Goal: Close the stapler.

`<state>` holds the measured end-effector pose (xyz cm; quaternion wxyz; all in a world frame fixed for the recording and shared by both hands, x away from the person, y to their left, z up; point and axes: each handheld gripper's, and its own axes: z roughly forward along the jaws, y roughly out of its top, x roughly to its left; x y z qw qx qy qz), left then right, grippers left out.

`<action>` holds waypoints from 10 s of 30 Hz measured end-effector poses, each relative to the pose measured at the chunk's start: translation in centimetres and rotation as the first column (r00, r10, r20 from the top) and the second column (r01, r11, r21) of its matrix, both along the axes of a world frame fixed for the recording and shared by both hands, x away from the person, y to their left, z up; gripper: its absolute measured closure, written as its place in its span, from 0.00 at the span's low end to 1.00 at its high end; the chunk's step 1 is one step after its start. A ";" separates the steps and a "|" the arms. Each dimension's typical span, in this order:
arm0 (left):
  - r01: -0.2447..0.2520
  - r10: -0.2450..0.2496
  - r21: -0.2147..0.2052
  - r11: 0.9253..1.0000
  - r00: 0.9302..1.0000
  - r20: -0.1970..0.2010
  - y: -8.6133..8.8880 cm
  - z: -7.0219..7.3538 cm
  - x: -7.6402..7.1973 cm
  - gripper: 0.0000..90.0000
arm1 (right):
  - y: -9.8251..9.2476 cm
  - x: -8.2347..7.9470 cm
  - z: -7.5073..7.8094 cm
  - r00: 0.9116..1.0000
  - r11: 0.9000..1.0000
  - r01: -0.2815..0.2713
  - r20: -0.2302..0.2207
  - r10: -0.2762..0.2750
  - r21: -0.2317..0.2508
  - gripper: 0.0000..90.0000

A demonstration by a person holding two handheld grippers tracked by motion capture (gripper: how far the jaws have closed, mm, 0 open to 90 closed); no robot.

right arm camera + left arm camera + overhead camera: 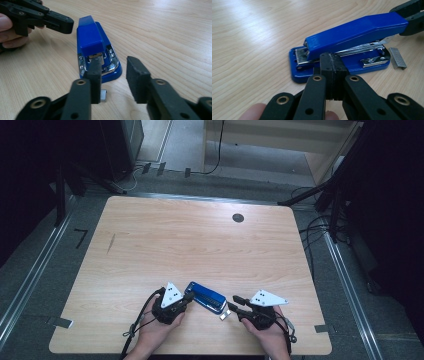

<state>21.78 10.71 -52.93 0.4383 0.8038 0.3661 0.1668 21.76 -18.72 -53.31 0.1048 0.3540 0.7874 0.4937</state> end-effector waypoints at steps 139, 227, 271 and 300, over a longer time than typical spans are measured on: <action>0.095 -0.095 0.094 0.991 0.995 -0.004 -3.1 -0.5 0.1 1.00 | 7.8 2.4 6.3 0.982 0.995 -0.076 0.176 0.065 0.057 1.00; 0.101 -0.102 0.107 0.989 0.995 0.003 -3.1 -0.5 0.1 1.00 | 16.9 10.4 2.9 0.973 0.974 -0.206 -0.122 0.195 -0.091 1.00; 0.100 -0.100 0.106 0.989 0.995 0.002 -3.1 -0.5 0.1 1.00 | 1.1 -2.0 0.9 0.997 0.997 0.071 -0.021 -0.071 0.014 1.00; 0.102 -0.103 0.105 0.989 0.995 -0.001 -3.1 -0.5 0.1 1.00 | 3.5 -3.5 -1.3 0.998 0.995 0.002 -0.061 -0.008 -0.095 1.00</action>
